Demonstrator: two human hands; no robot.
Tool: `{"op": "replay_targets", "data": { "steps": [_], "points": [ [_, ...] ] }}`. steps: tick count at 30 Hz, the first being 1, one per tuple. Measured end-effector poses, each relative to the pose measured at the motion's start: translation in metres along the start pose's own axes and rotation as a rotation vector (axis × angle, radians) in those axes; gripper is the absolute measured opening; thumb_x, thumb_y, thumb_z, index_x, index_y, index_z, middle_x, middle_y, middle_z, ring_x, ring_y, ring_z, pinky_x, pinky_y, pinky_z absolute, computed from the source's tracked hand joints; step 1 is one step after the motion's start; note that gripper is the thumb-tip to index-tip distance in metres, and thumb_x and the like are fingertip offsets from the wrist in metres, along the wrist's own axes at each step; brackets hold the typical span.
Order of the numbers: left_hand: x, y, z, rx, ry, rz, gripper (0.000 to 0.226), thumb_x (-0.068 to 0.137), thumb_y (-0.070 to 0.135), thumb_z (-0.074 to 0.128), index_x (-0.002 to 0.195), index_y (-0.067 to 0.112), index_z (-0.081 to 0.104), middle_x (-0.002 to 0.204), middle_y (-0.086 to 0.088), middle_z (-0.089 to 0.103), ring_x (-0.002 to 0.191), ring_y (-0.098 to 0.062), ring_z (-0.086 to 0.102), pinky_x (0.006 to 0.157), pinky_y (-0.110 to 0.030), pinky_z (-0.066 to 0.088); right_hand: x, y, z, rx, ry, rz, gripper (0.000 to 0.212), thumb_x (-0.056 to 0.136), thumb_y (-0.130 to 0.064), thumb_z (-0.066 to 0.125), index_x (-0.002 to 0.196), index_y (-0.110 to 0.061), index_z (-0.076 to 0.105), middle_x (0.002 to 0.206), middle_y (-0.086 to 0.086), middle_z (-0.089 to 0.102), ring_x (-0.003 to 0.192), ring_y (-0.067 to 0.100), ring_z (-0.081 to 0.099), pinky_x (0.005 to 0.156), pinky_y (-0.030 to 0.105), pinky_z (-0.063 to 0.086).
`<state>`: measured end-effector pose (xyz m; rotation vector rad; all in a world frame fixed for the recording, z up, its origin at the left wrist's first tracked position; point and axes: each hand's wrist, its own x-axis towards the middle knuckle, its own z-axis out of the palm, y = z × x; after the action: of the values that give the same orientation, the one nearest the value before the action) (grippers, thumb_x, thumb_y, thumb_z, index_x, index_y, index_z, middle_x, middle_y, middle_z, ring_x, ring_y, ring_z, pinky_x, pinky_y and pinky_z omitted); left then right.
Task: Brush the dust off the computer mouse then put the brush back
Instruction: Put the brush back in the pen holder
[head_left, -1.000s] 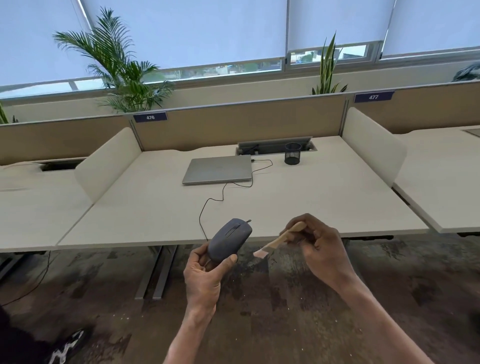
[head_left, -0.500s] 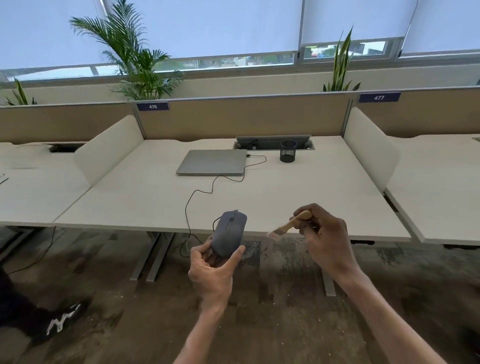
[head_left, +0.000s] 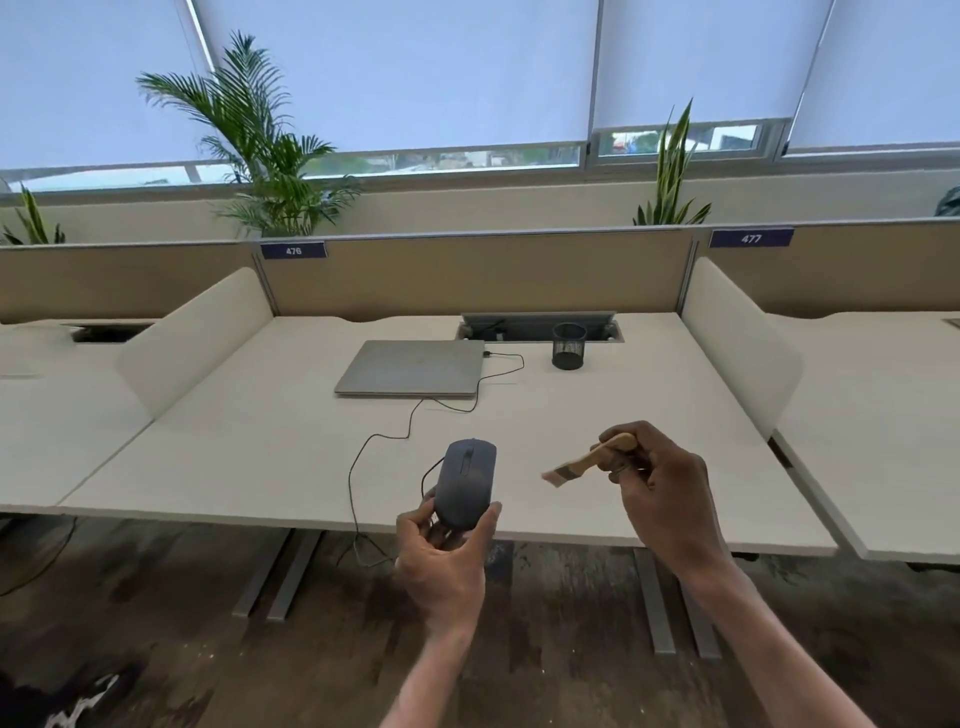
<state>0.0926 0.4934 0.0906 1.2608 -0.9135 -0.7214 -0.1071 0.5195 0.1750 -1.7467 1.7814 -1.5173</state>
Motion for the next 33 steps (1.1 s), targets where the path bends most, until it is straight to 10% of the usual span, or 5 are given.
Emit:
{"op": "replay_targets", "data": {
  "steps": [6, 14, 20, 27, 33],
  "points": [
    [0.058, -0.013, 0.048, -0.036, -0.043, 0.006, 0.062, 0.065, 0.020, 0.093, 0.111, 0.017, 0.052, 0.109, -0.008, 0.068, 0.093, -0.022, 0.071, 0.068, -0.005, 0.054, 0.056, 0.020, 0.024, -0.049, 0.036, -0.008, 0.025, 0.090, 0.008, 0.063, 0.099, -0.016, 0.066, 0.088, -0.002, 0.074, 0.078, 0.013, 0.071, 0.070, 0.035, 0.061],
    [0.135, -0.028, 0.086, -0.051, -0.095, 0.015, 0.060, 0.065, 0.017, 0.094, 0.108, 0.017, 0.053, 0.101, 0.004, 0.066, 0.088, -0.014, 0.072, 0.072, -0.018, 0.062, 0.117, 0.042, 0.066, -0.106, 0.086, -0.012, 0.021, 0.095, 0.004, 0.057, 0.100, -0.014, 0.067, 0.085, 0.001, 0.074, 0.075, 0.018, 0.071, 0.068, 0.045, 0.061],
    [0.161, -0.045, 0.105, -0.066, -0.122, -0.013, 0.059, 0.064, 0.014, 0.094, 0.107, 0.015, 0.053, 0.098, 0.015, 0.064, 0.087, 0.000, 0.070, 0.068, -0.015, 0.060, 0.149, 0.047, 0.084, -0.134, 0.110, -0.022, 0.016, 0.090, 0.001, 0.068, 0.095, -0.014, 0.072, 0.084, -0.006, 0.072, 0.071, 0.001, 0.064, 0.066, 0.007, 0.046],
    [0.178, -0.065, 0.140, -0.076, -0.156, -0.047, 0.059, 0.062, 0.009, 0.095, 0.104, 0.011, 0.054, 0.101, 0.014, 0.065, 0.083, 0.013, 0.070, 0.068, -0.011, 0.058, 0.200, 0.078, 0.093, -0.207, 0.168, -0.110, 0.015, 0.086, 0.007, 0.069, 0.095, -0.005, 0.075, 0.093, 0.006, 0.071, 0.075, 0.017, 0.064, 0.071, 0.001, 0.043],
    [0.188, -0.085, 0.183, -0.037, -0.111, -0.052, 0.058, 0.060, 0.012, 0.097, 0.093, 0.029, 0.053, 0.109, -0.004, 0.070, 0.084, 0.004, 0.073, 0.073, -0.020, 0.061, 0.258, 0.124, 0.101, -0.255, 0.180, -0.140, 0.013, 0.086, 0.002, 0.072, 0.092, -0.008, 0.072, 0.090, 0.004, 0.074, 0.075, 0.020, 0.066, 0.070, 0.031, 0.057]
  ]
}}
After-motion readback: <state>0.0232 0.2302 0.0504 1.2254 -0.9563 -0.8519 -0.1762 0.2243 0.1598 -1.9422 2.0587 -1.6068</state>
